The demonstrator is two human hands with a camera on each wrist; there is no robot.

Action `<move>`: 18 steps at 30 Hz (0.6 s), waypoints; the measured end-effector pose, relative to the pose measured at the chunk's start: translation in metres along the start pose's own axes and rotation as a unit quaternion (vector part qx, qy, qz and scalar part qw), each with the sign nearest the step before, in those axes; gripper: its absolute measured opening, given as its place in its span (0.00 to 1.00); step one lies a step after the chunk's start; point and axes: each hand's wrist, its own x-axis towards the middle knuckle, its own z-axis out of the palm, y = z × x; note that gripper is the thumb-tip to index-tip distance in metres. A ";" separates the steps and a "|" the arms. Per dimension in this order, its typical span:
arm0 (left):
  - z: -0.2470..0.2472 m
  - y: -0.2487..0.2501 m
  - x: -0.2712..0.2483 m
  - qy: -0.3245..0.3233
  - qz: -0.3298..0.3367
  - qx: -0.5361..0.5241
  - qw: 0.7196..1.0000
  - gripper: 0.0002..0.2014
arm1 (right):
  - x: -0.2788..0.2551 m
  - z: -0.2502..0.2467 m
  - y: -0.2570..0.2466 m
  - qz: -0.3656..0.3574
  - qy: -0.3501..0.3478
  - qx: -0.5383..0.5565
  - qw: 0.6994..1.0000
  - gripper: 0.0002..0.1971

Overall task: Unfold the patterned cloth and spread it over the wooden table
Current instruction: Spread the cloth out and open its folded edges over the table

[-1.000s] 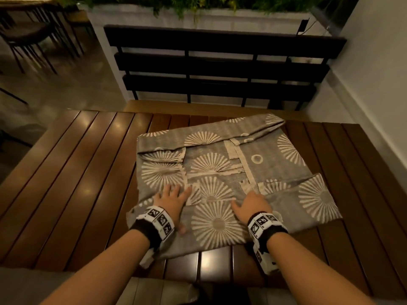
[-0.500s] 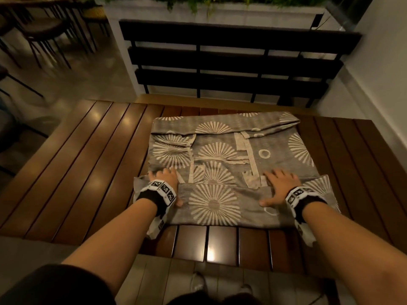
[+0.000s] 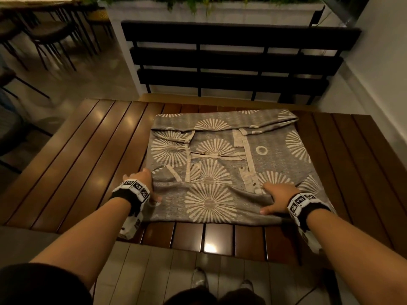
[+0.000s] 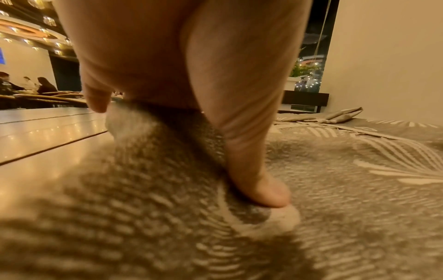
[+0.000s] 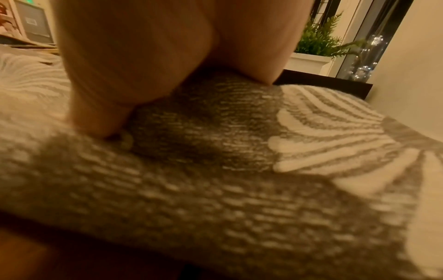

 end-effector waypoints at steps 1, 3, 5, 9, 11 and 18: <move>-0.002 0.004 -0.001 0.014 0.012 0.008 1.000 0.46 | 0.001 0.000 -0.001 -0.007 0.000 -0.008 1.000 0.39; -0.007 0.016 -0.005 0.071 0.041 0.047 0.996 0.29 | 0.006 -0.003 -0.006 -0.008 0.002 -0.029 1.000 0.32; -0.013 0.031 -0.010 0.141 0.060 0.095 0.984 0.16 | 0.012 -0.007 -0.013 -0.001 0.018 -0.054 0.998 0.24; -0.018 0.043 -0.017 0.181 0.148 0.138 0.962 0.15 | 0.012 -0.011 -0.024 0.010 0.069 -0.068 0.995 0.14; -0.010 0.037 -0.020 0.132 0.252 0.084 0.955 0.14 | 0.005 -0.006 -0.024 -0.001 0.066 -0.051 0.996 0.16; 0.030 0.014 -0.079 -0.085 0.197 -0.195 0.957 0.28 | -0.047 0.032 -0.028 -0.042 0.045 0.011 0.998 0.15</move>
